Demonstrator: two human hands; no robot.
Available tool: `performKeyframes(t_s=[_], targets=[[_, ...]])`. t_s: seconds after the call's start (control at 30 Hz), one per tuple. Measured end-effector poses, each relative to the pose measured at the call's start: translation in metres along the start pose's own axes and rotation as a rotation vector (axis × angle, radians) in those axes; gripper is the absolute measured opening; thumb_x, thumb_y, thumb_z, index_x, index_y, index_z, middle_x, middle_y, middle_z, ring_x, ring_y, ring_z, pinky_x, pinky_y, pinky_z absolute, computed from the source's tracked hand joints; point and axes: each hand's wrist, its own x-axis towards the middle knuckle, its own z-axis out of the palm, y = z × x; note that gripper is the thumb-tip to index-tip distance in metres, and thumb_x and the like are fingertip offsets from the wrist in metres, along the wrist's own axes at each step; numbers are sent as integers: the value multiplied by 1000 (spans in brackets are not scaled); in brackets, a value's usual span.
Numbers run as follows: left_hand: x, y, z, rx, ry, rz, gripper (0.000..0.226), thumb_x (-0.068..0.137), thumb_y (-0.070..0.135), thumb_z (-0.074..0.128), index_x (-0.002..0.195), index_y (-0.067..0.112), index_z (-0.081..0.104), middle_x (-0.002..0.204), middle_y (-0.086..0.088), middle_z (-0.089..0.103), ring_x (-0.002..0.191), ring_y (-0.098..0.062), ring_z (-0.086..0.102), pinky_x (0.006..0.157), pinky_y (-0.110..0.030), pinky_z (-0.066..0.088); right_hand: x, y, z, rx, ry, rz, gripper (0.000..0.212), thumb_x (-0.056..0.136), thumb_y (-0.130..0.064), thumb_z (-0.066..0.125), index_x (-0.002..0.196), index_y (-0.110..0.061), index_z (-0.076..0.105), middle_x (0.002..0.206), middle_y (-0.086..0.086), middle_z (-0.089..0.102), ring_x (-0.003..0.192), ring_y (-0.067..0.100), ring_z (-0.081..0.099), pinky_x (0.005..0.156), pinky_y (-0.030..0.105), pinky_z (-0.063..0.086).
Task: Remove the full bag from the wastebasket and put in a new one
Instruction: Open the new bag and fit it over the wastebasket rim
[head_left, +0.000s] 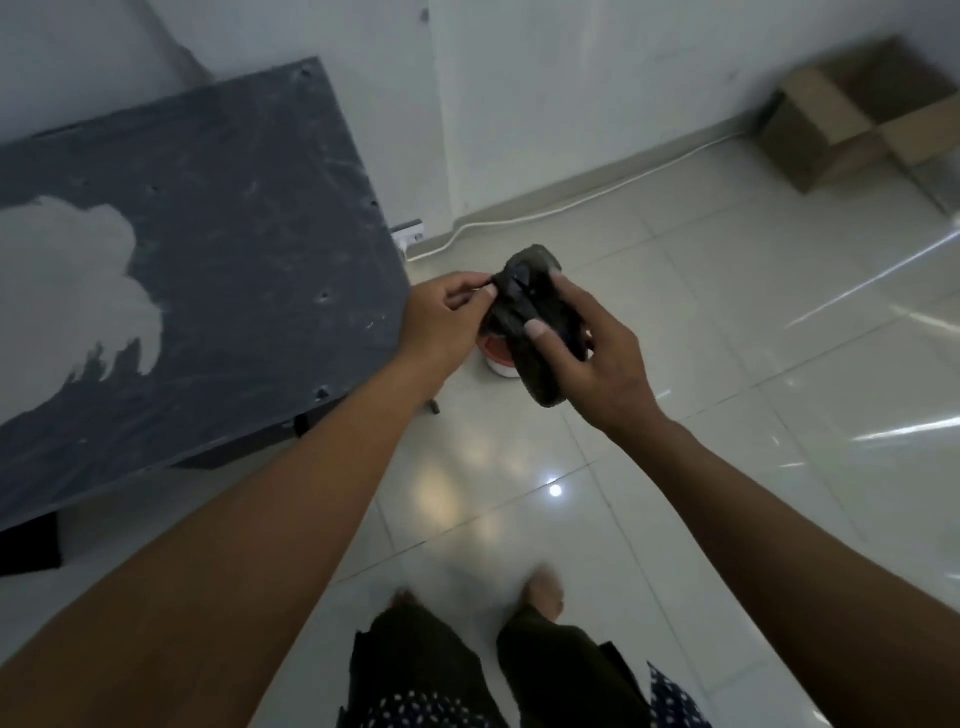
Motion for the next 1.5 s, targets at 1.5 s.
performKeyframes(t_s=[1.5], targets=[[251, -121, 161, -163, 558, -311, 22, 89, 26, 71, 109, 17, 72, 100, 2, 71, 96, -13, 66, 69, -13, 48, 309, 256, 23, 249, -577, 247, 11, 89, -13, 70, 101, -10, 71, 77, 2, 72, 80, 16, 72, 74, 28, 59]])
